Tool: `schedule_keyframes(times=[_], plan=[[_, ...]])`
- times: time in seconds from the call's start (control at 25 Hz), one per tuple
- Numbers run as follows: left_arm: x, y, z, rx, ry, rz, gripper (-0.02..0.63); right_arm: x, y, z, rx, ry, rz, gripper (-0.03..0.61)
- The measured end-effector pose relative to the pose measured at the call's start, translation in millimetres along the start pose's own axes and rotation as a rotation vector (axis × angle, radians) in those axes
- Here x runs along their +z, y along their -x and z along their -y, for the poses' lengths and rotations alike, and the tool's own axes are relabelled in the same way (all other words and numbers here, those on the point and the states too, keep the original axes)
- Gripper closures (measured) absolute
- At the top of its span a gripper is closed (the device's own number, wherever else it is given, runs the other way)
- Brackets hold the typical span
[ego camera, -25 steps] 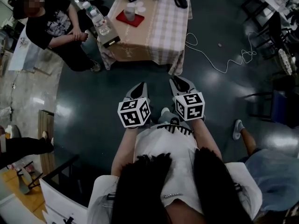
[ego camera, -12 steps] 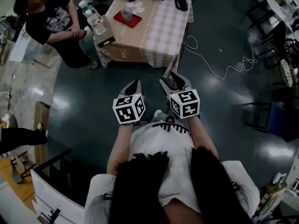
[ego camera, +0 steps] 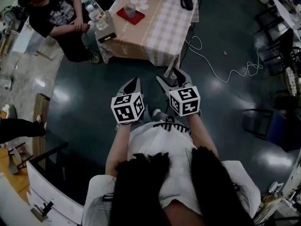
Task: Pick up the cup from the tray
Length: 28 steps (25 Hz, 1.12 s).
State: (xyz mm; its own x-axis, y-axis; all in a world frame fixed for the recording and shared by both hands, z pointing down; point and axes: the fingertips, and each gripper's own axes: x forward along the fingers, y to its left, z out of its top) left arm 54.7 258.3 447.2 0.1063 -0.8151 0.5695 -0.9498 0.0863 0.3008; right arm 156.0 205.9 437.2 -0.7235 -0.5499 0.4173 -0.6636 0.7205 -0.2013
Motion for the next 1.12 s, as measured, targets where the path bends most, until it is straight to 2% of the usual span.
schedule_keyframes(times=[0.56, 1.12], plan=[[14.8, -30.9, -6.6, -0.011, 0.007, -0.003, 0.607, 14.2, -25.8, 14.9, 0.0, 0.024, 0.011, 0.227], [59.5, -86.3, -58.3, -0.01, -0.005, -0.036, 0.607, 47.2, -109.5, 25.2, 0.009, 0.033, 0.014, 0.219]])
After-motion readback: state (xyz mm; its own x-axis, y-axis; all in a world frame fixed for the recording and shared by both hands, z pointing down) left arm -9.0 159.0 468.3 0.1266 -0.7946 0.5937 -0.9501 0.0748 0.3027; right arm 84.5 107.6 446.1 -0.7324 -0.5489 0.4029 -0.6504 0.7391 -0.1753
